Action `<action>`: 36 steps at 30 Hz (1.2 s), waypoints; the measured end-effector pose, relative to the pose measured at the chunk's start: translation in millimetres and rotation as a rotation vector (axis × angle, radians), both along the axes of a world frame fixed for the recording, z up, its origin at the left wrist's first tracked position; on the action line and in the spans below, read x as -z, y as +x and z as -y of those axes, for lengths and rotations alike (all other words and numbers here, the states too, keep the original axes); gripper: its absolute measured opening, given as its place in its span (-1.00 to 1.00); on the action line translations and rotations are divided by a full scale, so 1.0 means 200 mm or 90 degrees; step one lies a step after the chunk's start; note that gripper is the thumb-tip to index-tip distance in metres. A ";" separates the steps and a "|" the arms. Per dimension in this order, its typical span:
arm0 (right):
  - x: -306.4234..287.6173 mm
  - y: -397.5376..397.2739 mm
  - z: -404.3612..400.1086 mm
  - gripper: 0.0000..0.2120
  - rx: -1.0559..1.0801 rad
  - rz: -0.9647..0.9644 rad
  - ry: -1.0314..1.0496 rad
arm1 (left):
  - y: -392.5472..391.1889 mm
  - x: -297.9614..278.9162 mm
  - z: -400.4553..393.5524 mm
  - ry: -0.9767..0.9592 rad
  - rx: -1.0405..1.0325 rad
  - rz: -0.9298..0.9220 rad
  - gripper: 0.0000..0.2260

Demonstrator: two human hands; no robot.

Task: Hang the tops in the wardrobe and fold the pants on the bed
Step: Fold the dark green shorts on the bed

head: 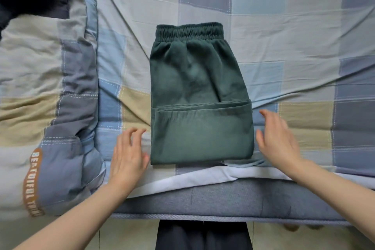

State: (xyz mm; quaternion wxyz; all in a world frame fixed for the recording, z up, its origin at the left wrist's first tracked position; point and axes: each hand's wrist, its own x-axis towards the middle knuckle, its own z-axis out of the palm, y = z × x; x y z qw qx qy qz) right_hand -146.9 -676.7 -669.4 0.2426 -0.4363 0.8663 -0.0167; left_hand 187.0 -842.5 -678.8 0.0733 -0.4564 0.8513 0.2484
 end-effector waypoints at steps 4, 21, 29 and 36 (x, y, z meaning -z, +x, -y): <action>0.00 -0.08 0.04 -0.42 -0.532 -0.194 -0.101 | -0.08 0.04 0.11 -0.213 0.540 0.030 -0.40; 0.10 -0.25 0.17 -0.40 -0.764 -0.034 0.054 | -0.21 0.08 0.32 -0.134 0.672 0.116 -0.47; -0.14 -0.14 -0.09 -0.61 -0.272 0.725 0.291 | 0.01 -0.07 0.14 0.677 0.427 0.036 -0.45; -0.08 -0.15 -0.03 -0.58 0.396 0.880 0.165 | -0.17 -0.10 0.21 0.681 -0.354 -0.148 -0.80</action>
